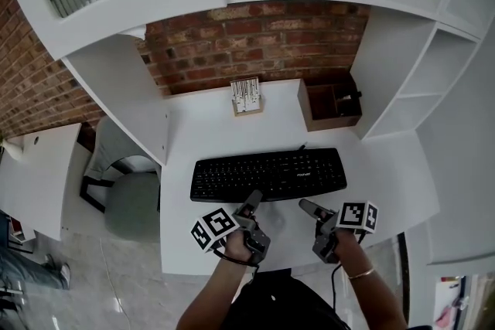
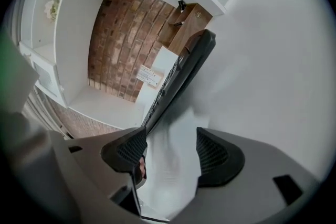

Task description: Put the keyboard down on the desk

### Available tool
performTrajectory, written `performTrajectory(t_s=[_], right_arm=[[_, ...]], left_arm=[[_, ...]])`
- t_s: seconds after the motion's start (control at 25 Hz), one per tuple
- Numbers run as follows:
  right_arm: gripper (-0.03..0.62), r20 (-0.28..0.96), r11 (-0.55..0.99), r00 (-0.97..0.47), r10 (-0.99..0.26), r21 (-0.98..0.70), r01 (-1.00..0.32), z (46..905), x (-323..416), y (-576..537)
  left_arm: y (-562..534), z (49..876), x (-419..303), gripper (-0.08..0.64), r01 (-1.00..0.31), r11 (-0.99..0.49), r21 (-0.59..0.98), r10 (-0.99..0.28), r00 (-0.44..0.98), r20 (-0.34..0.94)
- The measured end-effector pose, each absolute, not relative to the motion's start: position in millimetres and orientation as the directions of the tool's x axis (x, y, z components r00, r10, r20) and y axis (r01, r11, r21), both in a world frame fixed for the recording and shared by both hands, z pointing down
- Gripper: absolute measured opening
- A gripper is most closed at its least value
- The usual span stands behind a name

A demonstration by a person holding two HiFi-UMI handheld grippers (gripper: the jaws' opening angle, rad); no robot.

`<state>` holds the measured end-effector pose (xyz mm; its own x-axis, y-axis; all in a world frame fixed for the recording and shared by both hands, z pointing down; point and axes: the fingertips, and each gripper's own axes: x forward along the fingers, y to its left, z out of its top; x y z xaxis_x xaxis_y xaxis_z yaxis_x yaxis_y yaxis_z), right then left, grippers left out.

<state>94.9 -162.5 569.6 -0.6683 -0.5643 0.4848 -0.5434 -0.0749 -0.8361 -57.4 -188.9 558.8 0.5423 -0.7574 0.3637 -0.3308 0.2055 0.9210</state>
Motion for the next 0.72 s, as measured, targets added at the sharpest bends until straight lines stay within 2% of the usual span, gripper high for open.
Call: performTrajectory(t_s=[0.48,0.72], right_arm=[[0.275,0.534,-0.044,-0.636,-0.557,-0.784,-0.619,566.2,97.1,-148.9],[0.275,0.556,-0.039,-0.626,-0.547,-0.763,-0.645,569.5,95.5,-148.4]], left_arm=[[-179.6,589.2,-41.0,0.244,-0.413,0.249,0.876,-0.681,0.569,0.461],[-175.9,599.2,-37.5,0.244,-0.504,0.252,0.826,-0.631,0.562,0.535]])
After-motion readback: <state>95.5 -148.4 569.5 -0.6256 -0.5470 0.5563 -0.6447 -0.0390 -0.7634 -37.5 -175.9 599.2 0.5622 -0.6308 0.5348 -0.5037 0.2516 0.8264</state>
